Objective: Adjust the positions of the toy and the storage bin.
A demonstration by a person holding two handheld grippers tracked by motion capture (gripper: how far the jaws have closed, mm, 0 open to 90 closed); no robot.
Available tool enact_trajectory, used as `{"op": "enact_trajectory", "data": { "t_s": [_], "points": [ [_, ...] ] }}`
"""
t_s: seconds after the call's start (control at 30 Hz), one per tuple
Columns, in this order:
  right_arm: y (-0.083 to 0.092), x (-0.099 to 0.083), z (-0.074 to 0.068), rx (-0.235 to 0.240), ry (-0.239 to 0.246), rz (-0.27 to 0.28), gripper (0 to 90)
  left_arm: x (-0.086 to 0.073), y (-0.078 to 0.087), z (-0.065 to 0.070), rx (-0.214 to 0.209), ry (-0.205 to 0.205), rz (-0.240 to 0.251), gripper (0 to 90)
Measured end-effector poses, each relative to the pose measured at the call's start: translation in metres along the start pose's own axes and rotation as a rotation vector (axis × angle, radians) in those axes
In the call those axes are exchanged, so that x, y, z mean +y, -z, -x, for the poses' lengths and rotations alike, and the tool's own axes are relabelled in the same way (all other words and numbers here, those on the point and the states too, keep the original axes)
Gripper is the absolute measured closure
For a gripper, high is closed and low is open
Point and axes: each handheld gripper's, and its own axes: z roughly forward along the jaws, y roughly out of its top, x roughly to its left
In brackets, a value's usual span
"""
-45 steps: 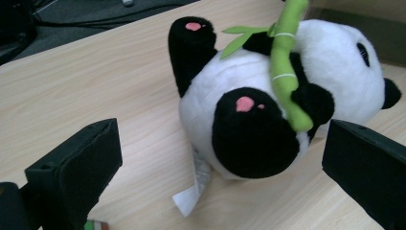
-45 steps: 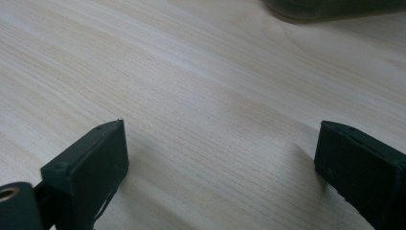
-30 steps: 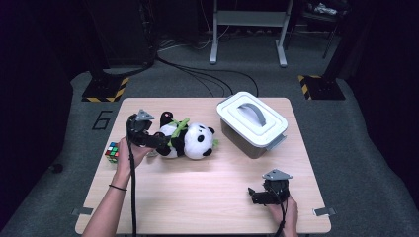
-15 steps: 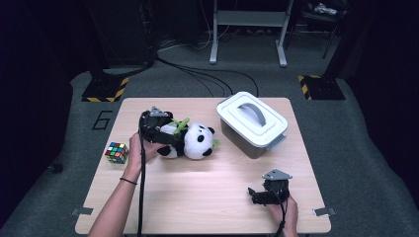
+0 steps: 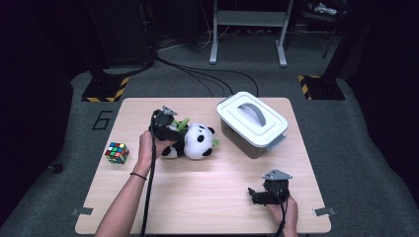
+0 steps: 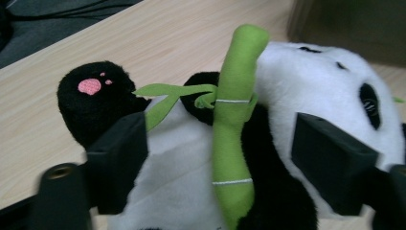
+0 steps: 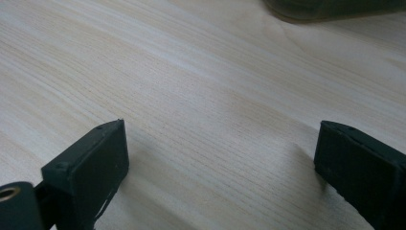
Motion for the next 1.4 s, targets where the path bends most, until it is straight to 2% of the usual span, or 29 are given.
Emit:
{"op": "enact_trajectory", "data": {
  "t_s": [0.13, 0.27, 0.37, 0.43, 0.53, 0.77, 1.0, 1.27, 1.33, 1.37, 1.4],
  "points": [
    [0.000, 0.000, 0.000, 0.000, -0.001, -0.001, 3.7, 0.000, -0.008, 0.002, 0.026, -0.002, -0.029, 36.6],
    [0.000, 0.000, 0.000, 0.001, -0.005, -0.001, 3.8, 0.000, -0.010, 0.002, 0.076, 0.003, -0.019, 50.5],
    [0.000, 0.000, 0.000, 0.001, -0.005, -0.001, 3.8, 0.000, -0.012, 0.004, 0.087, -0.006, -0.025, 56.3],
    [0.000, 0.000, 0.000, 0.001, -0.005, -0.001, 3.9, 0.000, -0.013, 0.005, 0.080, -0.002, -0.026, 60.7],
    [0.000, 0.000, 0.000, -0.001, -0.003, -0.002, 3.9, -0.002, -0.014, 0.007, 0.075, -0.018, -0.024, 69.3],
    [0.000, 0.000, 0.000, -0.001, -0.003, -0.002, 3.9, -0.004, -0.011, 0.011, 0.094, -0.019, 0.002, 73.8],
    [0.000, 0.000, 0.000, -0.001, -0.004, -0.002, 3.9, -0.007, -0.003, 0.011, 0.084, -0.001, 0.033, 76.2],
    [0.000, 0.000, 0.000, 0.001, -0.006, -0.001, 3.9, -0.016, 0.008, 0.009, 0.074, -0.023, 0.046, 77.2],
    [0.000, 0.000, 0.000, 0.001, -0.005, -0.001, 3.9, -0.020, 0.012, 0.008, 0.069, -0.015, 0.053, 77.3],
    [0.000, 0.000, 0.000, -0.001, -0.004, -0.001, 3.9, -0.020, 0.014, 0.007, 0.070, -0.029, 0.049, 77.3],
    [0.000, 0.000, 0.000, -0.001, -0.005, -0.002, 3.9, -0.022, 0.016, 0.007, 0.062, -0.023, 0.061, 77.3]
  ]
}}
